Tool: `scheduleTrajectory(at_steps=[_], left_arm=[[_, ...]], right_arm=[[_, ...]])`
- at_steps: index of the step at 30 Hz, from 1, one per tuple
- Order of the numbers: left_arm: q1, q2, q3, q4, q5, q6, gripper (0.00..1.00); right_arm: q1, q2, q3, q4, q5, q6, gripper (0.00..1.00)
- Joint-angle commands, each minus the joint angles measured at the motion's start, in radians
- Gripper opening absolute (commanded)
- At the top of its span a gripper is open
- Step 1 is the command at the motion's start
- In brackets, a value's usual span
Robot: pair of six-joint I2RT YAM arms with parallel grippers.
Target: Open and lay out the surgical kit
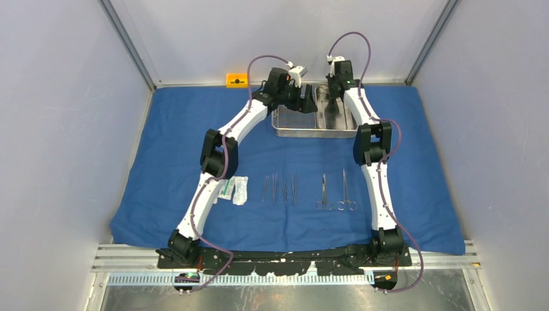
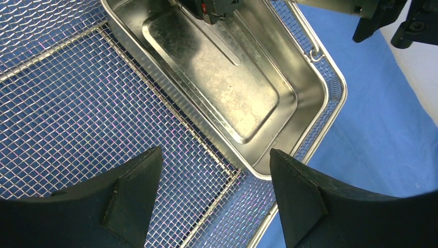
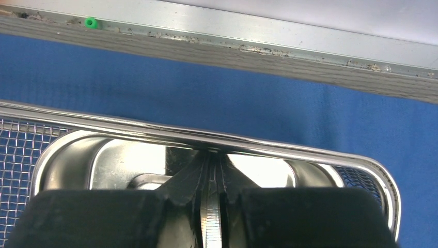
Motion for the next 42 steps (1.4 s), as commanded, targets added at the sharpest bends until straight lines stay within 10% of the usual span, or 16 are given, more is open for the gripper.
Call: scheduleTrajectory(at_steps=[1,12,25,42], left_arm=[[0.004,-0.082,0.002,0.003,0.021,0.017,0.78],[0.003,-0.091,0.001,-0.005,0.026,0.016,0.78],[0.005,-0.087,0.003,0.015,0.035,0.022,0.78],[-0.026,0.034,0.09,0.264,0.091,-0.27,0.64]], right_arm=[[0.002,-0.007,0.005,0.034,0.017,0.005,0.17],[0.001,0.001,-0.022,0.025,0.011,0.01,0.21],[-0.006,-0.003,0.006,0.023,0.008,0.013,0.0],[-0.026,-0.134,-0.003,0.014,-0.035,0.081,0.0]])
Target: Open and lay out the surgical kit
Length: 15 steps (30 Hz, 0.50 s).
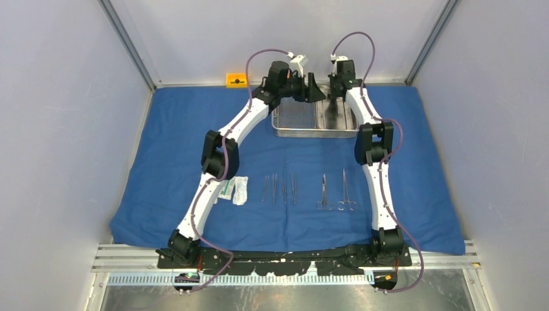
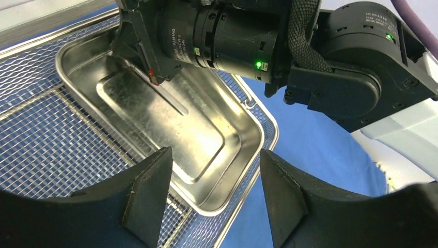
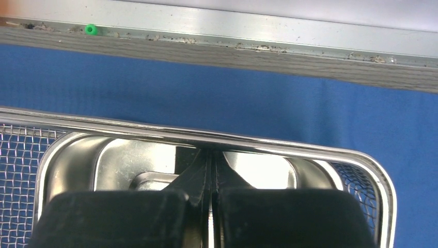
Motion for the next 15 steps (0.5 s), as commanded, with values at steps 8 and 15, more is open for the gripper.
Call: scheduleTrajectory(at_steps=[8,15], left_arm=[[-0.024,0.082,0.019,0.223,-0.008,-0.16,0.62],[-0.033,0.125,0.053,0.252,-0.039,-0.165,0.61]], right_arm=[[-0.015,-0.173,0.006,-0.017,-0.03,0.045,0.0],[-0.023,-0.224,-0.007,-0.045,-0.053,0.055,0.0]])
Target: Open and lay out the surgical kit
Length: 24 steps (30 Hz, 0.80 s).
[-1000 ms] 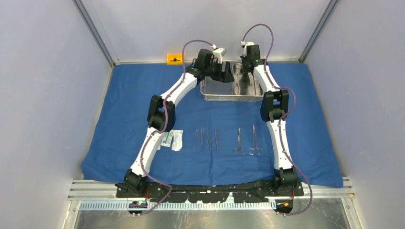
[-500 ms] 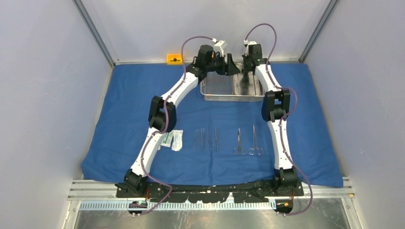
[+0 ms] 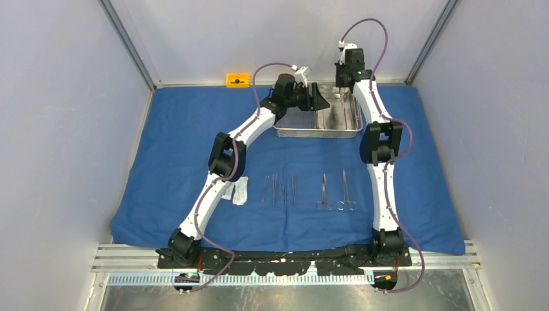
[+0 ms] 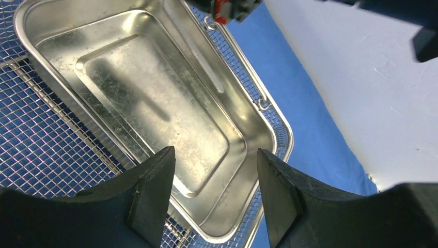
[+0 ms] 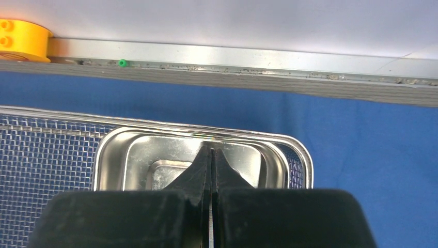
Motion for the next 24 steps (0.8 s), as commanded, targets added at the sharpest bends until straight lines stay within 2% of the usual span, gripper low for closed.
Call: scheduleTrajectory(at_steps=[1,6,10,18,24], left_arm=[[-0.01,0.009,0.053,0.091,-0.025,-0.02,0.61],[-0.01,-0.009,0.043,0.083,-0.03,-0.044,0.59],[-0.005,-0.072,0.019,0.002,-0.036,0.007,0.59],[-0.003,-0.281,-0.125,-0.181,-0.084,0.145,0.58],[-0.002,-0.453,-0.252,-0.286,-0.132,0.23,0.58]], right_arm=[[-0.007,-0.123,-0.004,-0.003,-0.021,0.018,0.0],[-0.007,-0.167,-0.008,-0.046,-0.021,0.052,0.0],[-0.008,-0.249,-0.069,-0.083,-0.02,0.054,0.0],[-0.007,-0.569,-0.417,-0.09,-0.006,0.069,0.0],[-0.006,-0.833,-0.75,-0.09,0.004,0.097,0.0]])
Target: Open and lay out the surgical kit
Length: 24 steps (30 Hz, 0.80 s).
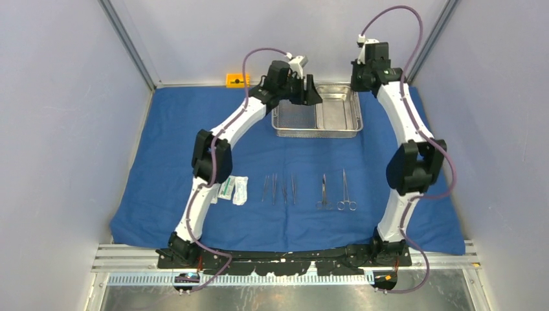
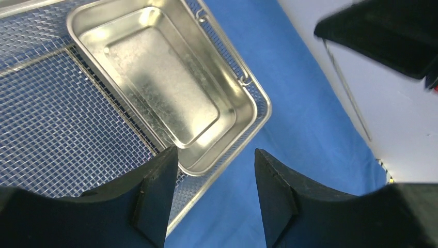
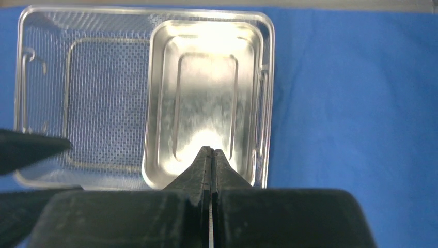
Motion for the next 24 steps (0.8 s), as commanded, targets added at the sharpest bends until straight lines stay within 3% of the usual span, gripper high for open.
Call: scheduleTrajectory(at_steps=[1,6,13,19,24], left_arm=[[0.004,-0.201,-0.068,-0.095,-0.048,0.111,0.58],[0.003,-0.368,-0.217,-0.15,-0.088,0.22,0.61],[0.004,-0.535,-0.408,-0.171,-0.139,0.313,0.66],[0.005,-0.606,-0.49,-0.175,-0.153,0.337,0.67],[0.004,-0.632,-0.55,-0.153,-0.151,0.314,0.67]], right_arm=[[-0.003,-0.231,-0.222,0.018,0.011,0.038,0.0],[0.001,-0.464,-0.561,0.058,0.003,0.062,0.0],[0.022,-0.734,-0.886,0.059,0.049,0.048,0.0],[0.025,-0.816,-1.091,0.12,0.045,0.094,0.0],[0.025,-0.798,-1.147,0.175,0.09,0.089,0.0]])
